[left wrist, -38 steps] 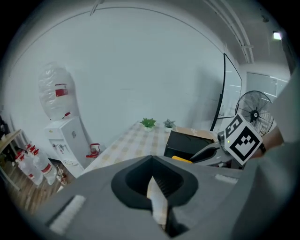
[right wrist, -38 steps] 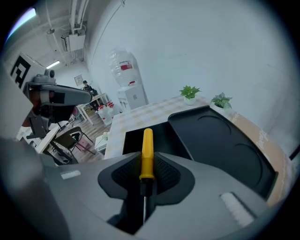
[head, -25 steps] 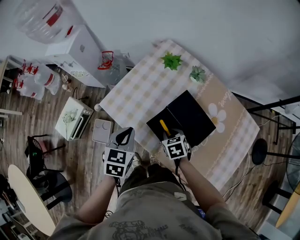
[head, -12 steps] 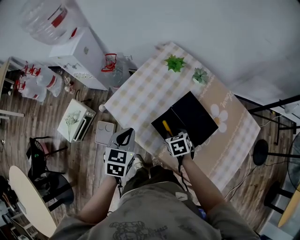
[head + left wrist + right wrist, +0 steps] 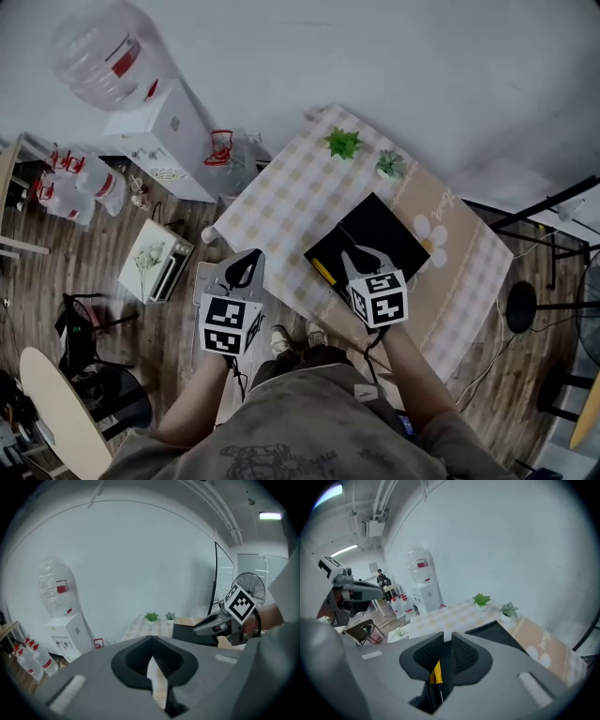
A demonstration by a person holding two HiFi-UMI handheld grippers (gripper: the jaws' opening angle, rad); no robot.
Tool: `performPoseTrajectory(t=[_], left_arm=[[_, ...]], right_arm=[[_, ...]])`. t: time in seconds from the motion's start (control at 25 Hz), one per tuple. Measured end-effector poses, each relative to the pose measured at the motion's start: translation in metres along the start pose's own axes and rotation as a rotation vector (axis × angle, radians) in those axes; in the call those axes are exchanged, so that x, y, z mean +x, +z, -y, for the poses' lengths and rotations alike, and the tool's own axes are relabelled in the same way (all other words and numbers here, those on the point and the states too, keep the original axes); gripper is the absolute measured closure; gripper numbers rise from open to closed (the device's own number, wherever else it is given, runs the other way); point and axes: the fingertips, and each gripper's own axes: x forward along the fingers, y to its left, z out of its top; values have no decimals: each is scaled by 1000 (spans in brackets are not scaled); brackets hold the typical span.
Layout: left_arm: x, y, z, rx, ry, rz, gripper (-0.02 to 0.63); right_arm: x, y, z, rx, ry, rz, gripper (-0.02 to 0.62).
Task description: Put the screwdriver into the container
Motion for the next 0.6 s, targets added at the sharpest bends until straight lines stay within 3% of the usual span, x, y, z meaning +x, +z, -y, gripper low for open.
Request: performPoseTrajectory(t=[0.32,0.6], left_arm=[[-40,79,0,111,11,185,604],[-86,126,10,179,10,329,604]], right_arm=[[-87,89,-22,-11,-2,280,563],[-163,132,-44,-34,-22,472,568]])
